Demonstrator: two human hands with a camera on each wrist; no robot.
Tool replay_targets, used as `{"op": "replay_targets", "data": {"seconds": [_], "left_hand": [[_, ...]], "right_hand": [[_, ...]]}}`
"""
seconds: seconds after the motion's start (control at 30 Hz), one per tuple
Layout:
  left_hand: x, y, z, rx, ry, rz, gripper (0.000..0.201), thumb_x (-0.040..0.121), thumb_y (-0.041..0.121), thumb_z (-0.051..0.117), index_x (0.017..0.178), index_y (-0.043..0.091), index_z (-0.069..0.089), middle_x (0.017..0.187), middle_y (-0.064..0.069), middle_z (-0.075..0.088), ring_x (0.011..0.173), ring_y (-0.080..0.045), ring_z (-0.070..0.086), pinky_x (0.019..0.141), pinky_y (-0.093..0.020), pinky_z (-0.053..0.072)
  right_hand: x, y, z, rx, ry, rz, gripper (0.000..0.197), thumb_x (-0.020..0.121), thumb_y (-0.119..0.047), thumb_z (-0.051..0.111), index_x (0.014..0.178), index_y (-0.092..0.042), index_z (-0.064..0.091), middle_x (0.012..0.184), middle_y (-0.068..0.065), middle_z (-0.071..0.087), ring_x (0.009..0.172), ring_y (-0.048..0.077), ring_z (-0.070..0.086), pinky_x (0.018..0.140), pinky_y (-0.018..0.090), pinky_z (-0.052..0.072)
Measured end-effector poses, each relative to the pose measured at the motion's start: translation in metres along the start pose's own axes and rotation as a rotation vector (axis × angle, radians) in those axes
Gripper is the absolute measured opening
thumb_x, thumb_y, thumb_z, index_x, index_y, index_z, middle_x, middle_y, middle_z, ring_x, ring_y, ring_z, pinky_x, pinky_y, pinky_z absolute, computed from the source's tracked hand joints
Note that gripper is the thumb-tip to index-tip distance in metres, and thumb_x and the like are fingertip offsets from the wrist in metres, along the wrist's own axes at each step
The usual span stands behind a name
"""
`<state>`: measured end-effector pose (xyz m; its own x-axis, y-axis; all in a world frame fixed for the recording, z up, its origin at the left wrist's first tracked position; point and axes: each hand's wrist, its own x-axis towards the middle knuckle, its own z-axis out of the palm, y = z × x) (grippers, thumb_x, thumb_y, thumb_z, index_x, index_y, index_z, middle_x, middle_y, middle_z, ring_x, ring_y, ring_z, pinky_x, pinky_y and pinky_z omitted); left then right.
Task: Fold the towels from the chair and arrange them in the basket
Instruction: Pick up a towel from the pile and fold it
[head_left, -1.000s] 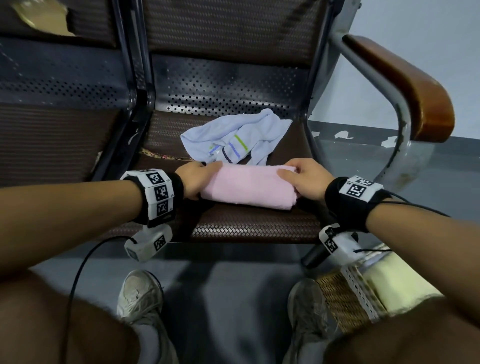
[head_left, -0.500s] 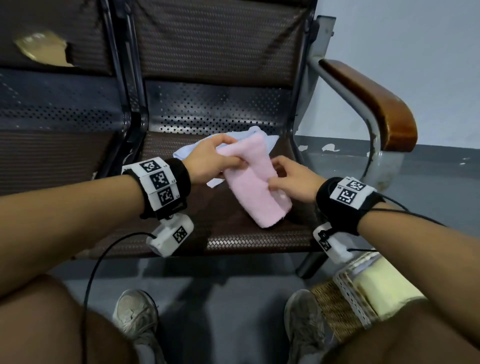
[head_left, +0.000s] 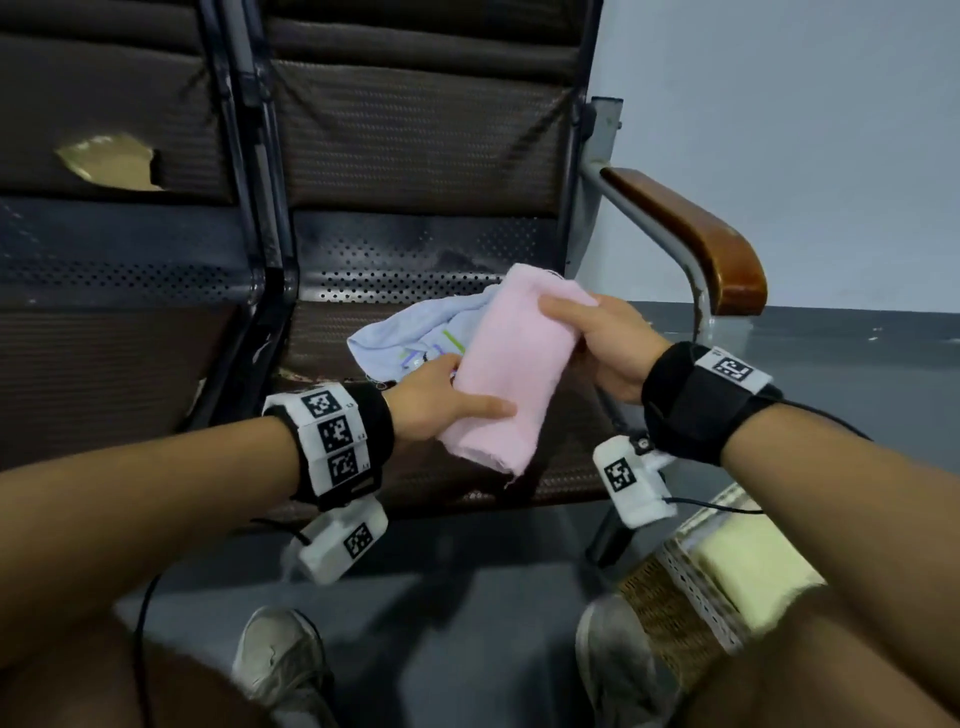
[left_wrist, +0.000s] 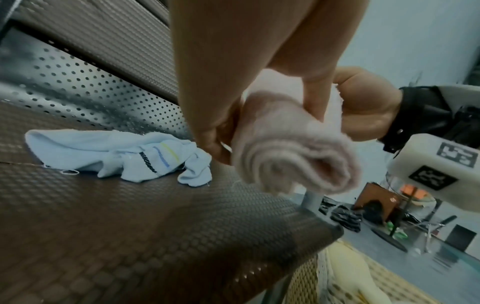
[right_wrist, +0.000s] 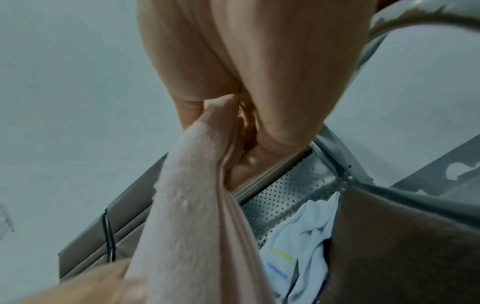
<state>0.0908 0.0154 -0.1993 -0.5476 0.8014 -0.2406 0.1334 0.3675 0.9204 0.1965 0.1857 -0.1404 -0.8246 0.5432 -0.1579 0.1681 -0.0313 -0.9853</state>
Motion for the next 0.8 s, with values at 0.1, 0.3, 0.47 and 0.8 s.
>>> {"op": "replay_targets", "data": {"seconds": [0.1,0.3,0.47,0.8], "left_hand": [[0.004,0.006,0.019,0.014,-0.074,0.019,0.047,0.077,0.030,0.083,0.118,0.012,0.067,0.114,-0.002,0.072,0.108,-0.020,0.067,0.103,-0.043,0.050],[0.033,0.040,0.128,-0.021,-0.249,0.055,0.041,0.079,0.015,0.080,0.116,0.011,0.064,0.113,-0.003,0.072,0.106,-0.022,0.068,0.098,-0.039,0.053],[0.050,0.043,0.259,-0.030,-0.366,0.038,0.042,0.079,0.020,0.080,0.115,0.010,0.062,0.109,-0.005,0.071,0.101,-0.024,0.068,0.089,-0.038,0.056],[0.056,-0.014,0.412,0.338,-0.515,-0.030,0.050,0.082,0.045,0.065,0.115,0.007,0.061,0.111,-0.009,0.067,0.099,-0.031,0.062,0.082,-0.037,0.050]], "right_hand": [[-0.011,0.000,-0.040,-0.024,0.040,0.030,0.026,0.093,-0.018,0.062,0.115,-0.005,0.065,0.097,0.009,0.069,0.088,0.022,0.065,0.075,0.033,0.054],[-0.056,0.022,-0.179,-0.095,0.189,0.162,0.015,0.090,-0.013,0.061,0.103,-0.008,0.066,0.089,0.005,0.071,0.082,0.016,0.069,0.072,0.033,0.062],[-0.115,0.083,-0.293,-0.152,0.392,0.347,0.021,0.090,-0.017,0.062,0.108,-0.008,0.066,0.098,0.007,0.068,0.086,0.019,0.067,0.074,0.032,0.059],[-0.155,0.241,-0.365,-0.356,0.511,0.578,0.016,0.091,-0.012,0.064,0.103,-0.002,0.064,0.098,0.017,0.063,0.090,0.030,0.062,0.083,0.044,0.054]]}}
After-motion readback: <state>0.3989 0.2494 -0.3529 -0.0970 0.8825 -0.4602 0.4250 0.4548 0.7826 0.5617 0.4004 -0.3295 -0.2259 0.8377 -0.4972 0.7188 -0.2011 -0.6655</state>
